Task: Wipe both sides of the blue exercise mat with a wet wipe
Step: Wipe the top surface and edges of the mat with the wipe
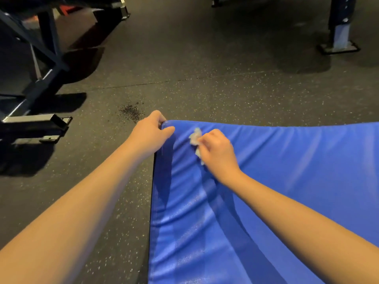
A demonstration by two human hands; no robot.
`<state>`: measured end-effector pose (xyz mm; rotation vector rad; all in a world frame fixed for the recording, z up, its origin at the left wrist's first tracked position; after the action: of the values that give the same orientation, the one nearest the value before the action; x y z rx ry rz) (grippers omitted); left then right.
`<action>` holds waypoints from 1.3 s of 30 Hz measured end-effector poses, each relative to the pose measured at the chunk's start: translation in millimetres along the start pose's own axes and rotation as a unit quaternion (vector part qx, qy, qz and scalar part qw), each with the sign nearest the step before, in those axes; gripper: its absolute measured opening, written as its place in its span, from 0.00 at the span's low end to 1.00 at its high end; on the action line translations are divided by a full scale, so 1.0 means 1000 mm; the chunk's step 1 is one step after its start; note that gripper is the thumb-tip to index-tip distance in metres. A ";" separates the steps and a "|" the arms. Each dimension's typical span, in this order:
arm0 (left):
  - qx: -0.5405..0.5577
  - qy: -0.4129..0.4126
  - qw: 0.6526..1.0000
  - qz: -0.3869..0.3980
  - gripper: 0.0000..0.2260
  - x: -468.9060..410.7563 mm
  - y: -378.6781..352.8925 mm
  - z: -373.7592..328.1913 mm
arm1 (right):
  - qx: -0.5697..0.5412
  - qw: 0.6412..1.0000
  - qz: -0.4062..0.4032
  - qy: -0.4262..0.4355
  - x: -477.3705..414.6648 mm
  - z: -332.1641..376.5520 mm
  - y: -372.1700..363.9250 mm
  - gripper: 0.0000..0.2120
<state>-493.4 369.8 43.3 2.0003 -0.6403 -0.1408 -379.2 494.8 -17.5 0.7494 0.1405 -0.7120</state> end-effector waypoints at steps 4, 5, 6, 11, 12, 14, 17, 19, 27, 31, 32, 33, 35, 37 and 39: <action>-0.002 0.003 1.000 -0.003 0.07 0.003 -0.012 0.002 | -0.020 0.975 -0.087 -0.202 -0.014 -0.051 0.023 0.08; -0.002 -0.001 1.000 0.002 0.10 0.002 -0.014 0.001 | -0.035 0.982 -0.090 -0.164 -0.016 -0.032 0.021 0.08; -0.001 -0.008 1.000 0.004 0.13 0.002 -0.016 0.000 | -0.060 0.989 -0.077 -0.109 -0.017 -0.007 0.012 0.07; 0.040 -0.020 0.999 -0.002 0.12 0.006 -0.020 0.005 | -0.057 0.997 -0.032 0.033 0.001 0.025 0.000 0.06; 0.043 -0.017 0.999 0.003 0.12 0.007 -0.022 0.007 | -0.044 0.998 -0.046 -0.009 -0.002 0.005 0.008 0.07; 0.044 -0.017 0.999 0.003 0.11 0.009 -0.023 0.006 | -0.035 0.988 -0.075 -0.132 -0.001 -0.033 0.023 0.15; 0.042 -0.002 0.999 -0.005 0.11 0.008 -0.021 0.006 | -0.044 0.985 -0.093 -0.135 0.002 -0.014 0.023 0.19; 0.055 0.017 0.998 -0.006 0.11 0.008 -0.021 0.011 | -0.048 0.997 -0.044 -0.034 0.010 0.022 0.001 0.12; 0.096 0.033 0.995 0.001 0.08 0.007 -0.023 0.014 | 0.021 0.989 -0.080 -0.125 0.015 -0.047 0.029 0.08; 0.104 0.051 0.993 -0.009 0.08 0.003 -0.020 0.019 | 0.001 1.000 0.010 0.026 0.050 0.013 -0.015 0.07; 0.105 0.052 0.993 -0.008 0.08 0.003 -0.020 0.019 | 0.015 0.998 0.036 0.054 0.058 0.015 -0.020 0.07; 0.106 0.053 0.993 -0.006 0.08 0.003 -0.021 0.019 | 0.019 0.997 0.050 0.057 0.059 0.007 -0.018 0.07; 0.106 0.052 0.993 0.000 0.09 0.004 -0.023 0.016 | 0.020 1.000 0.015 -0.003 0.050 -0.026 0.006 0.07; 0.101 0.052 0.993 0.001 0.10 0.005 -0.024 0.015 | 0.029 0.995 -0.037 -0.091 0.050 -0.057 0.028 0.07; 0.100 0.056 0.993 -0.004 0.10 0.004 -0.022 0.015 | 0.050 0.995 -0.037 -0.072 0.060 -0.045 0.020 0.05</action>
<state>-486.9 364.2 17.3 2.1858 -0.5936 0.0310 -315.3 502.8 -60.5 0.7897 0.0015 -0.8455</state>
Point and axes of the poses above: each hand's wrist, its own x-axis away from the middle knuckle, its own y-axis out of the back of the hand, z = x × y, the point moved 10 cm from there along -x, towards the middle knuckle, and after that the axes turned 2 degrees about y, right-handed, at the moved point
